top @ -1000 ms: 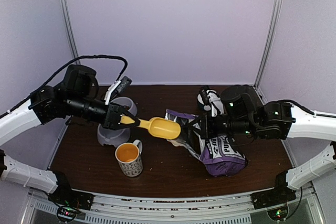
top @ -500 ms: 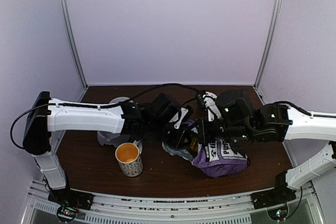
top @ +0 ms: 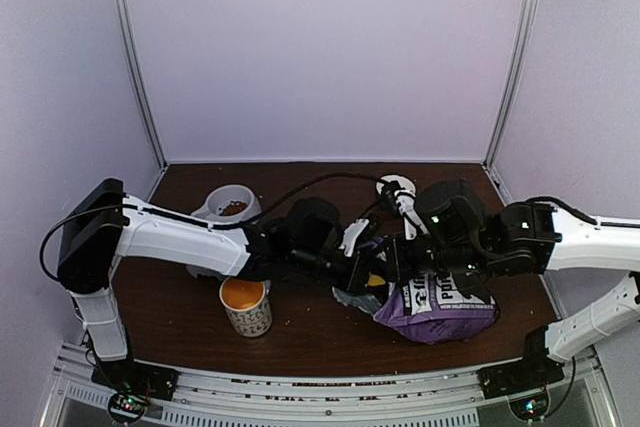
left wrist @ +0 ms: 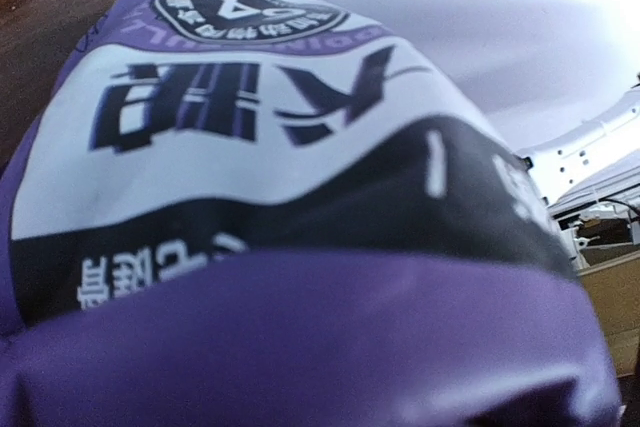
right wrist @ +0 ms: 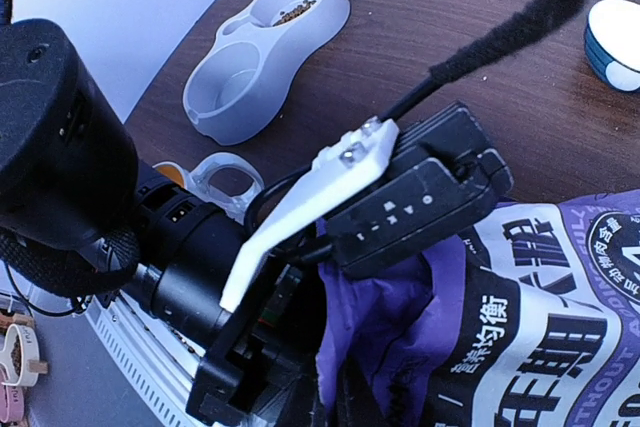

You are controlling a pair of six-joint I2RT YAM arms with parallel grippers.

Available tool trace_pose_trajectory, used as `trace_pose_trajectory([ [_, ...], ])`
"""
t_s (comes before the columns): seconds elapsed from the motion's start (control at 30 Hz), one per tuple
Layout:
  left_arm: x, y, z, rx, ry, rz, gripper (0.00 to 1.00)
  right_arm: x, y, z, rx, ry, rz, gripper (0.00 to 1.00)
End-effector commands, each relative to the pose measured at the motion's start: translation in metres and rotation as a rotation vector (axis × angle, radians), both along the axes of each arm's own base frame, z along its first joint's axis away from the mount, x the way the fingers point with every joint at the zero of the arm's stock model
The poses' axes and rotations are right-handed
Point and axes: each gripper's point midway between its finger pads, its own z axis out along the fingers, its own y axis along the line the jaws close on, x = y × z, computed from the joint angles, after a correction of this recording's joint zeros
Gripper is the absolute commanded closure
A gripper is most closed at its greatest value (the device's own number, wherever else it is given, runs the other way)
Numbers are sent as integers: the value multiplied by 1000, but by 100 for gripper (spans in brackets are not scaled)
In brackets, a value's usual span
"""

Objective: Serve the pet food

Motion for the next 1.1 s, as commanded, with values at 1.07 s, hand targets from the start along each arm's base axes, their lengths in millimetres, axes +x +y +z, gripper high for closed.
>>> trace_pose_trajectory([
  [1.07,-17,119,99,-411,107,116,100,13,-38,51,155,-89,-113,100],
])
